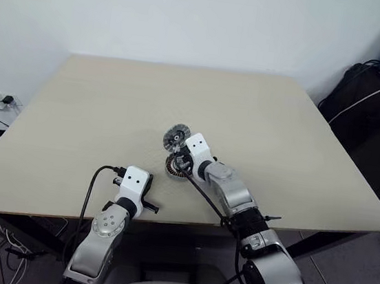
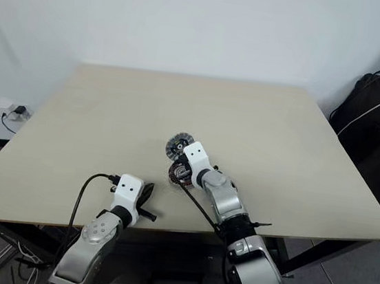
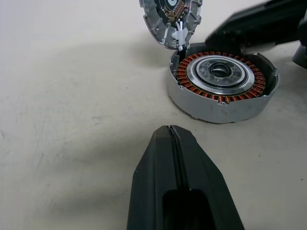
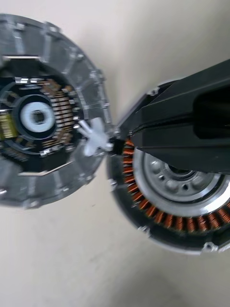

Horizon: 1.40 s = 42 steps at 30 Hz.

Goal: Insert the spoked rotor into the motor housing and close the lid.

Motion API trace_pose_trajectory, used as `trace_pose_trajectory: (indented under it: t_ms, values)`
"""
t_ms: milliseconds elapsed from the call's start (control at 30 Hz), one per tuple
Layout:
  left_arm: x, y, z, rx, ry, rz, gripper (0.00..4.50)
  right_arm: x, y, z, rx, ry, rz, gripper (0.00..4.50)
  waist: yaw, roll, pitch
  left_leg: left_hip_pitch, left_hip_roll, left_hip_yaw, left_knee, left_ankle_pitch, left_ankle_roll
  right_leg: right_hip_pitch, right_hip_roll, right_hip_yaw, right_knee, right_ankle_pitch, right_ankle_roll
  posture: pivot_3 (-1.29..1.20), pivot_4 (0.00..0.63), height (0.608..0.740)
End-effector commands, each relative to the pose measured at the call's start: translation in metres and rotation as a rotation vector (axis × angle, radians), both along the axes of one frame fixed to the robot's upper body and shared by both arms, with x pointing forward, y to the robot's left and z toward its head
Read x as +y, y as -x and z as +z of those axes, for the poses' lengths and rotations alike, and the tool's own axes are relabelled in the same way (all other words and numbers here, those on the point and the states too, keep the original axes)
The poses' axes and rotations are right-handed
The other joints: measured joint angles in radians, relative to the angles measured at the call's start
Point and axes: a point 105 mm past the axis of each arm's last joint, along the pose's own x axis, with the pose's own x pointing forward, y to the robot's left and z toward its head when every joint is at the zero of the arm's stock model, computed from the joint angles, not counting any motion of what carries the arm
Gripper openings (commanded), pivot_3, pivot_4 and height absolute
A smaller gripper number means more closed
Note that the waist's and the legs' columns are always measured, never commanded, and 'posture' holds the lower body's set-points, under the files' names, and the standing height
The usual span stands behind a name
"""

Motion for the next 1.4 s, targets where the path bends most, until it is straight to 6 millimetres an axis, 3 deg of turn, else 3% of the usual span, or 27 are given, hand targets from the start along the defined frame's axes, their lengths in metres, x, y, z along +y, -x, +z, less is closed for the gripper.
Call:
trace_pose_trajectory:
  t_ms: [33, 333, 400, 833, 933, 1033, 1400]
  values:
    - [-0.004, -0.005, 0.014, -0.062, 0.004, -0.02, 0.0, 0.008, -0.002, 0.02, -0.061, -0.054, 0.029, 0.02, 0.0, 0.0, 0.0, 0.0, 0.0, 0.0, 0.0, 0.0, 0.0, 0.0, 0.0, 0.0, 0.0, 0.0, 0.0, 0.0, 0.0, 0.74]
    - [-0.004, -0.004, 0.015, -0.062, 0.005, -0.022, 0.0, -0.016, 0.007, -0.028, 0.08, 0.052, -0.03, 0.02, 0.0, 0.001, -0.001, 0.0, 0.0, 0.0, 0.0, 0.0, 0.0, 0.0, 0.0, 0.0, 0.0, 0.0, 0.0, 0.0, 0.0, 0.74]
    - [-0.003, -0.004, 0.015, -0.062, 0.004, -0.02, 0.0, -0.017, 0.009, -0.031, 0.089, 0.06, -0.031, 0.02, -0.001, 0.002, -0.001, 0.001, 0.0, 0.0, 0.0, 0.0, 0.0, 0.002, 0.0, 0.0, 0.0, 0.0, 0.0, 0.0, 0.0, 0.74]
    - [-0.006, -0.004, 0.012, -0.051, 0.008, -0.025, 0.0, -0.001, 0.0, 0.021, -0.023, -0.018, -0.03, 0.02, 0.0, 0.002, -0.001, 0.0, 0.0, 0.0, 0.0, 0.001, -0.001, -0.001, 0.0, 0.0, 0.002, 0.0, -0.001, 0.0, 0.0, 0.74]
    - [-0.007, -0.004, 0.012, -0.049, 0.01, -0.025, 0.0, 0.0, 0.0, 0.026, -0.007, 0.009, -0.036, 0.6, 0.001, 0.002, -0.001, 0.0, 0.0, 0.0, 0.0, 0.001, -0.001, -0.001, 0.0, 0.0, 0.002, 0.0, -0.001, 0.0, 0.0, 0.74]
    - [-0.008, -0.004, 0.012, -0.05, 0.014, -0.026, 0.0, 0.003, 0.001, 0.029, 0.009, 0.041, -0.036, 1.53, 0.001, 0.002, -0.001, 0.0, 0.0, 0.0, 0.0, 0.001, -0.001, -0.001, 0.0, 0.0, 0.002, 0.0, -0.001, 0.0, 0.0, 0.74]
    - [-0.008, -0.004, 0.011, -0.051, 0.019, -0.015, 0.0, 0.002, 0.002, 0.019, 0.074, 0.125, -0.027, 1.53, 0.0, 0.002, -0.001, 0.0, 0.0, 0.0, -0.001, 0.001, -0.001, -0.001, 0.0, 0.0, 0.001, 0.0, -0.001, 0.0, 0.0, 0.74]
